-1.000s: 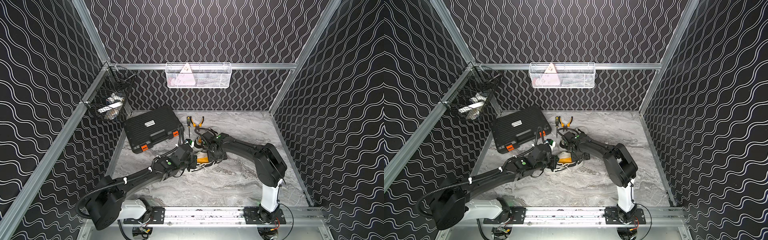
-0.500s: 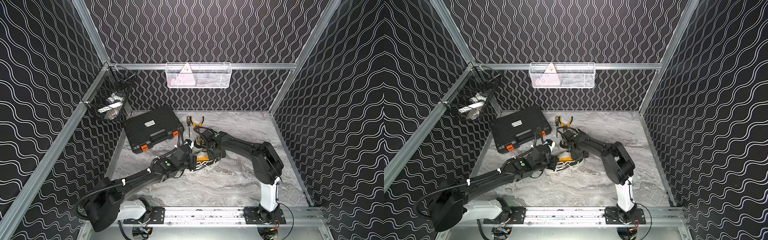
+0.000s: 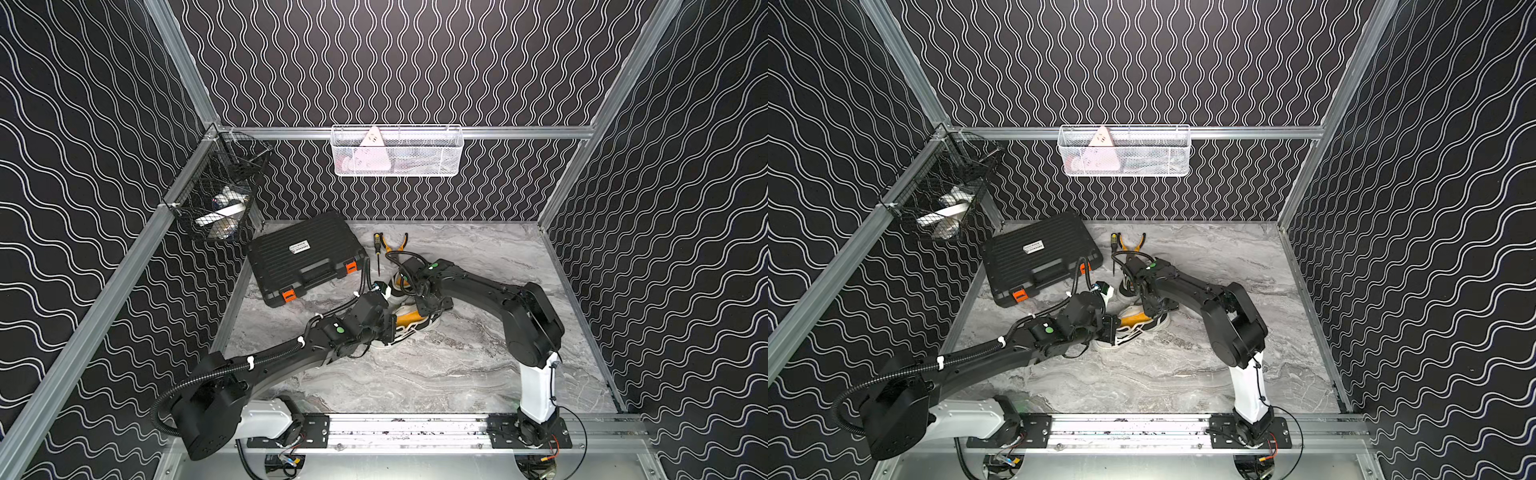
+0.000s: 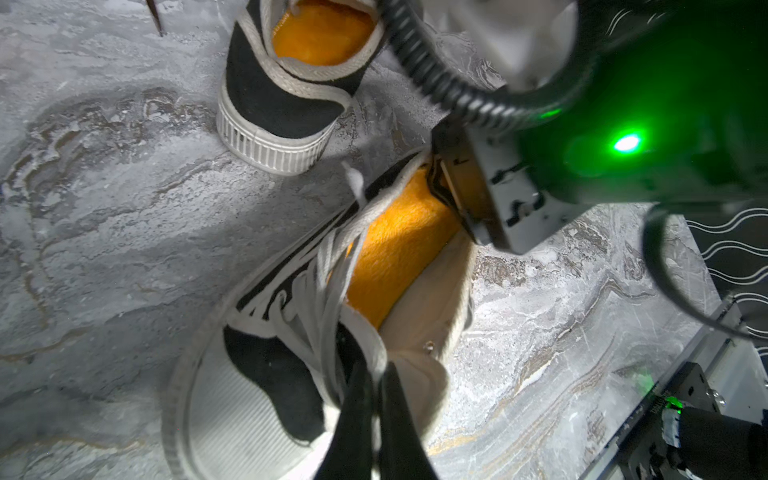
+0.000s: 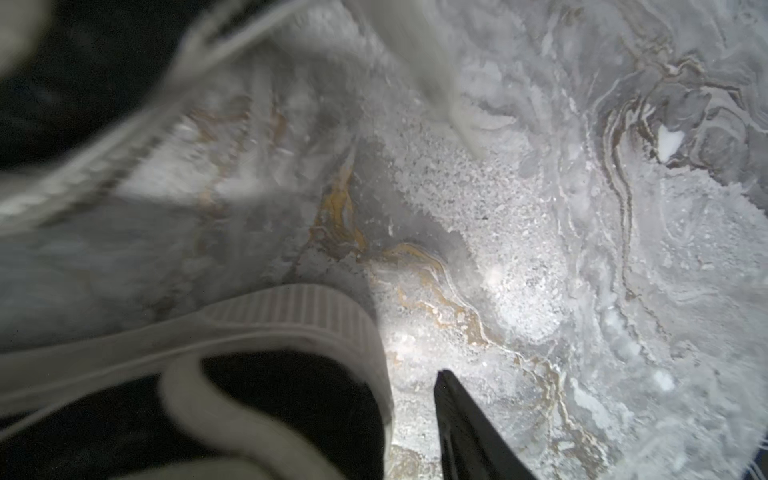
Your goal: Insert the insole into the shoe
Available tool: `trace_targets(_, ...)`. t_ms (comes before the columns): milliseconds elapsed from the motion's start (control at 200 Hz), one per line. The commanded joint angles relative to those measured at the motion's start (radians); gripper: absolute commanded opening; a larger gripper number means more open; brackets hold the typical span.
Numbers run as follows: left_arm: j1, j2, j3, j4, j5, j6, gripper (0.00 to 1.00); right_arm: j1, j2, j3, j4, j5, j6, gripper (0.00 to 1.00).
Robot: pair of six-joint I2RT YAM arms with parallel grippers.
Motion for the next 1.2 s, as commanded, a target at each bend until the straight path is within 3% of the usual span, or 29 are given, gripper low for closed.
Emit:
trace_targets(0, -0.003, -0.007, 0.012, -0.012, -0.017, -0.005, 0.0, 0.002, 0.034, -0.02, -0.064, 0.103, -0.013, 0.5)
trace_targets(175, -0.004, -0.03, 0.008, -0.03, -0.049, 0.003, 0.0, 0.013, 0.071, -0.073, -0.071, 0.234, -0.019, 0.4)
trace_targets(350, -0.005, -0.008, 0.024, -0.03, -0.045, 0.006, 0.0, 0.018, -0.038, -0.082, -0.002, 0.065, 0.014, 0.59)
trace_targets(520, -0.006, 0.02, 0.02, -0.015, -0.037, 0.002, 0.0, 0.009, -0.068, -0.01, -0.025, 0.036, -0.014, 0.62)
trace_targets(916, -0.02, 0.039, 0.036, -0.019, -0.054, -0.001, 0.0, -0.013, 0.084, -0.059, -0.109, 0.209, -0.088, 0.28)
trace_targets(981, -0.021, 0.041, 0.043, -0.025, -0.06, 0.003, 0.0, -0.013, 0.071, -0.075, -0.087, 0.161, -0.08, 0.31)
trace_targets(1101, -0.023, 0.054, 0.051, -0.033, -0.067, 0.01, 0.0, -0.014, -0.035, -0.104, -0.028, -0.013, -0.041, 0.46)
trace_targets(1196, -0.022, 0.077, 0.069, -0.057, -0.08, 0.014, 0.0, -0.003, -0.141, -0.136, 0.014, -0.176, 0.021, 0.48)
